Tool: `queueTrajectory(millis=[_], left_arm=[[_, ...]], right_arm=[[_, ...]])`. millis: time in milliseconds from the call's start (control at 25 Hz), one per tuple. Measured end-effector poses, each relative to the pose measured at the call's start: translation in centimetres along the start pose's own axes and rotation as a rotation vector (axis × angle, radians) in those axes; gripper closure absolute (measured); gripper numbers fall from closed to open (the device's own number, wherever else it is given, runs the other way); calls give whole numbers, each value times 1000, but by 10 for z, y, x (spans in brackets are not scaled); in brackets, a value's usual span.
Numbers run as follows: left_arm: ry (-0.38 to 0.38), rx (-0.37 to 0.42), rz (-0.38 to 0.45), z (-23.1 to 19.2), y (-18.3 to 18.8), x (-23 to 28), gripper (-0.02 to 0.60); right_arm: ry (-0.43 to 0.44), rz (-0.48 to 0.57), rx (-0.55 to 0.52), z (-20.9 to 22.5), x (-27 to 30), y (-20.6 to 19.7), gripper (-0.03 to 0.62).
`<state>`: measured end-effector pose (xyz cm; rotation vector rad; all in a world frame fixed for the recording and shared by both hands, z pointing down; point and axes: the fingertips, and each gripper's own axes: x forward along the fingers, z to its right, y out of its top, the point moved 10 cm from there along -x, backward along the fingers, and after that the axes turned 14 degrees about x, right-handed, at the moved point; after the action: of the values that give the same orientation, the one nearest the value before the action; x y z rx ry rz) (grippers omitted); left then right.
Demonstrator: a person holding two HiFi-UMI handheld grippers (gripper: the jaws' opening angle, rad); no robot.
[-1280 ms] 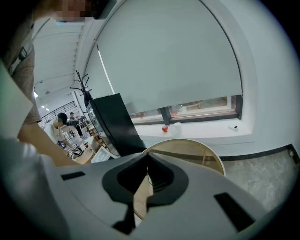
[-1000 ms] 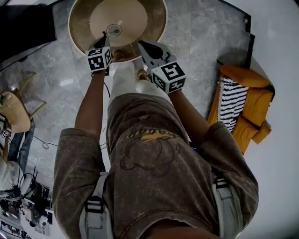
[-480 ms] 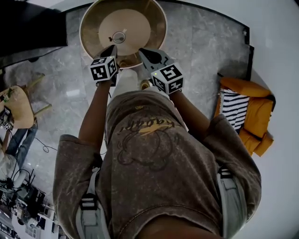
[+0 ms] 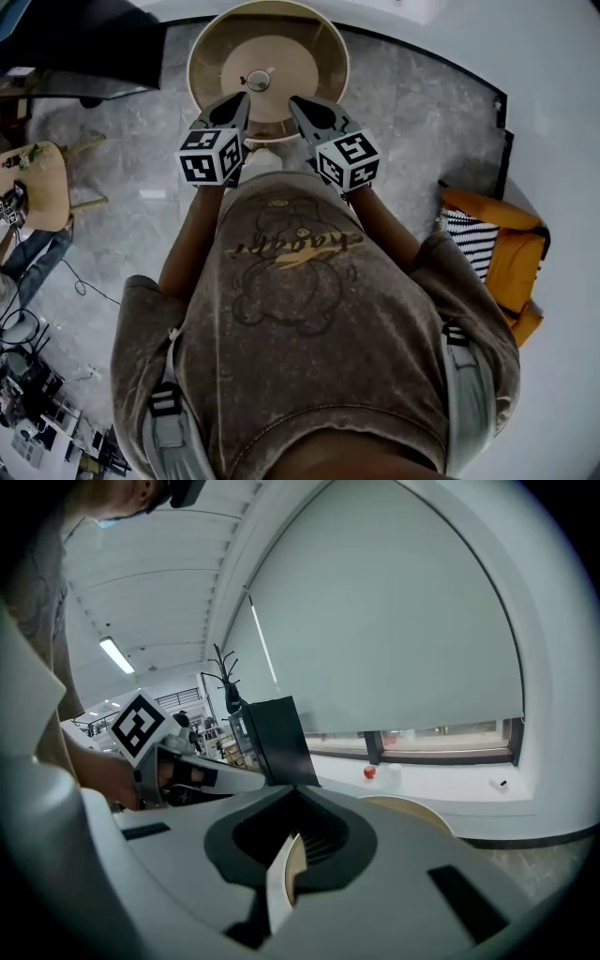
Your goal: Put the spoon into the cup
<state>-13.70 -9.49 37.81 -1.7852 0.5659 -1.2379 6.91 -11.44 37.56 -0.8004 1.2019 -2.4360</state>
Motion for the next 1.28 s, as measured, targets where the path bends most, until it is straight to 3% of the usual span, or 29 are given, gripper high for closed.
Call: queueTrajectory(millis=[200,320,560,1280], left_arm=[[18,-1,97,16,15,-33,563],[35,37,144,28,20,-46,563],[30,66,206,39,23,-58,563],[56,92,219,46,16,-70,563]], right_arm=[[30,33,0,-12,-15,10,576],[33,49,1,-14,-24,14,576],[34,68,-4,-21,-32,17,576],[47,88,-24,-31,-34,21,576]])
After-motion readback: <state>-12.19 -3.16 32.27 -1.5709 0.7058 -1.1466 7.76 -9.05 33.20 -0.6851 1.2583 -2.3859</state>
